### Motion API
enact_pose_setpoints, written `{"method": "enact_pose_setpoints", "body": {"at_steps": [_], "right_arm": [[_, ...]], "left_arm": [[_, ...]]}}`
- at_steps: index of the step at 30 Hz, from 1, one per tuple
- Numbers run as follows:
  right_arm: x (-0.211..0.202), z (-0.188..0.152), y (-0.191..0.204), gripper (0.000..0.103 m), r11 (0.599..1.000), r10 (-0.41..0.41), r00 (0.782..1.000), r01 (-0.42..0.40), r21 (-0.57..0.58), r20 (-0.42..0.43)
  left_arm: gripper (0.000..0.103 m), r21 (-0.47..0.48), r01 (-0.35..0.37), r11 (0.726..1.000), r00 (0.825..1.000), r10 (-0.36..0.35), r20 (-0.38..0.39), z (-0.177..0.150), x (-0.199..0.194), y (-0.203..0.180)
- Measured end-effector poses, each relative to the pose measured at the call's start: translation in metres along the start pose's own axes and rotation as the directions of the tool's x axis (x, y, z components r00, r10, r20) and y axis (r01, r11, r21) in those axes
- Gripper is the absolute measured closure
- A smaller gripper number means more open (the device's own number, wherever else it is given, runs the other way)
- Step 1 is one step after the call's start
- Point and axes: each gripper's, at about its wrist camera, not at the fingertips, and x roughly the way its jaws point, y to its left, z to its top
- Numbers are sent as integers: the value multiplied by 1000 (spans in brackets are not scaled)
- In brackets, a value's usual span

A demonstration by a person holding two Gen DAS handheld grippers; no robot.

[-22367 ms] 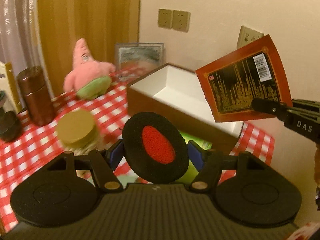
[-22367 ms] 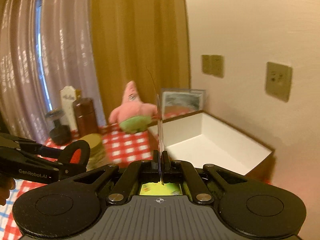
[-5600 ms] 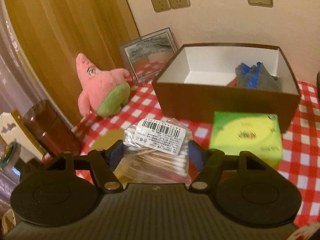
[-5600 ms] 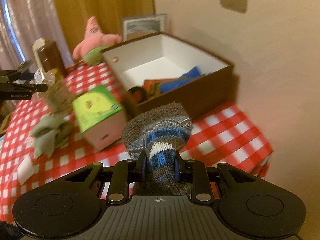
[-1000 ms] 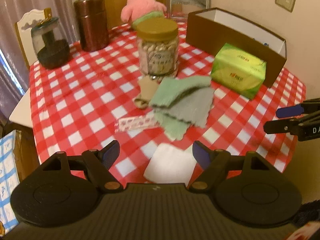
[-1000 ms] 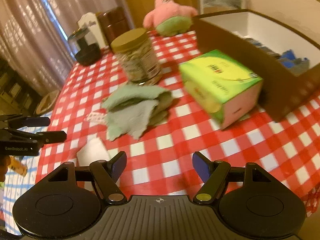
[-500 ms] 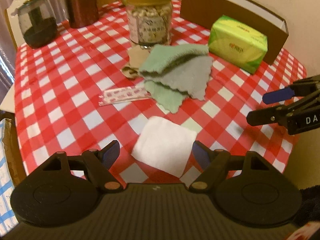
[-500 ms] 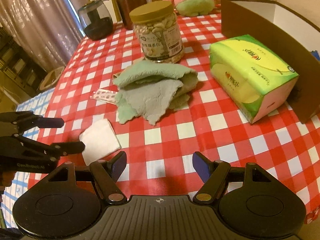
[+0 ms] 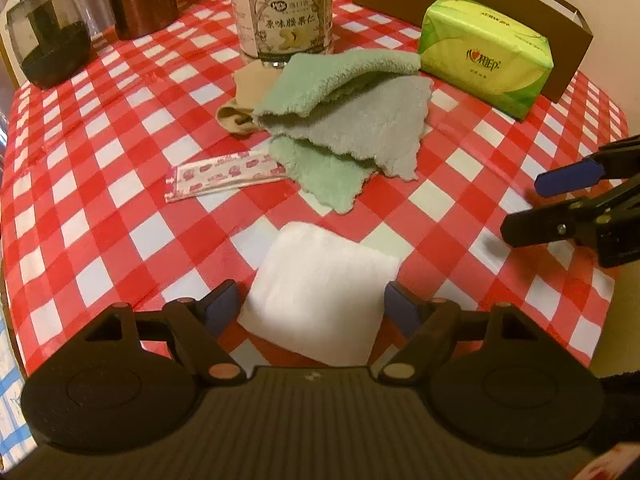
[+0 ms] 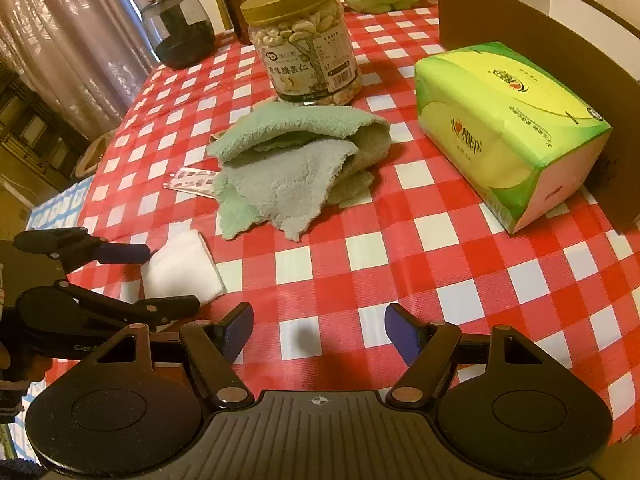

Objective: Organize soft objects
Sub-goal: 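Move the left tool to the white square cloth and pinch it, then lift the white cloth with the left tool while the right tool grasps the beige cloth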

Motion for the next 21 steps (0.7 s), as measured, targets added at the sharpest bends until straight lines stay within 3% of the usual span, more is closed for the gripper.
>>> {"method": "enact_pose_setpoints", "body": {"at_steps": [3, 6, 14, 21], "right_arm": [[2, -1, -1, 31, 1000, -1, 1000, 2, 3, -5], [3, -1, -1, 31, 1000, -3, 1000, 3, 3, -9], [5, -2, 2, 31, 1000, 1, 1000, -1, -14, -11], [6, 3, 4, 31, 999, 5, 1000, -5, -39, 3]], "left_arm": [[29, 3, -1, 1000, 1000, 1, 5, 0, 0, 0], [40, 11, 3, 1000, 1000, -3, 14, 0, -2, -1], [90, -14, 24, 1000, 999, -23, 25, 2, -6, 4], [93, -84, -1, 996, 999, 6, 52, 7, -19, 23]]}}
